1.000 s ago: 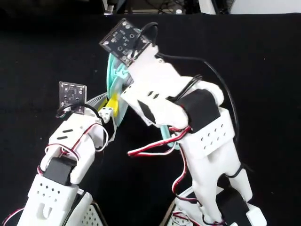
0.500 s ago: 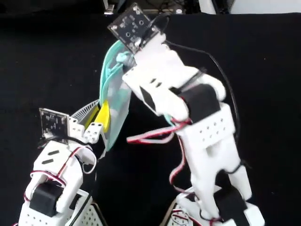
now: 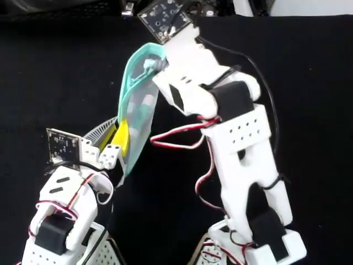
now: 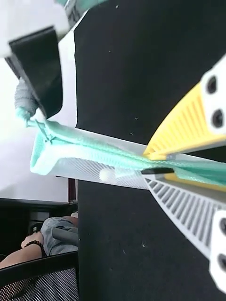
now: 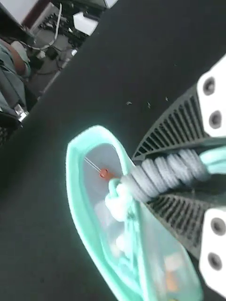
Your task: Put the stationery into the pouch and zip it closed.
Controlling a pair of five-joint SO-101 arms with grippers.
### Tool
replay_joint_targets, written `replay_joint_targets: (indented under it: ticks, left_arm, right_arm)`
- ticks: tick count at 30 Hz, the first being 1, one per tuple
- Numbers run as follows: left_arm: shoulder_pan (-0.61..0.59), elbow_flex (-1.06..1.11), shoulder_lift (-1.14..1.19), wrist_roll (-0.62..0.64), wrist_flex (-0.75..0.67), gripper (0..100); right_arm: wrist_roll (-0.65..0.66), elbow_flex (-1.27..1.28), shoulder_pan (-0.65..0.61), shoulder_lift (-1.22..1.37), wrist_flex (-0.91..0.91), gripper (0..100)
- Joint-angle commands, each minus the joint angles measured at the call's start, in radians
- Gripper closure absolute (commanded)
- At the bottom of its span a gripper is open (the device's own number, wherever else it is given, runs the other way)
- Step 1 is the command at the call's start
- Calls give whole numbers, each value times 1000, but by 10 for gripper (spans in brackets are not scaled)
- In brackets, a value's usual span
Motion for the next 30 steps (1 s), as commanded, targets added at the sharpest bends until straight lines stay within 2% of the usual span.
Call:
replay_joint_targets:
  ticks: [1, 5, 19, 21, 23, 30]
  left_arm:
    - [-7, -12, -6, -2, 12, 880]
    - [-10, -18, -6, 0, 12, 779]
    - [-8, -90, 2, -2, 5, 802]
    - [-8, -82, 2, 0, 12, 844]
    - [-8, -70, 2, -9, 6, 966]
    - [-8, -50, -6, -40, 23, 970]
  right_arm:
    - [-5, -8, -57, -67, 38, 986]
    - [-9, -8, -106, -104, 69, 986]
    - [-11, -8, -176, -120, 166, 986]
    - [-6, -15, -172, -120, 164, 986]
    - [-6, -15, -157, -120, 143, 986]
    - [-5, 5, -86, -105, 12, 986]
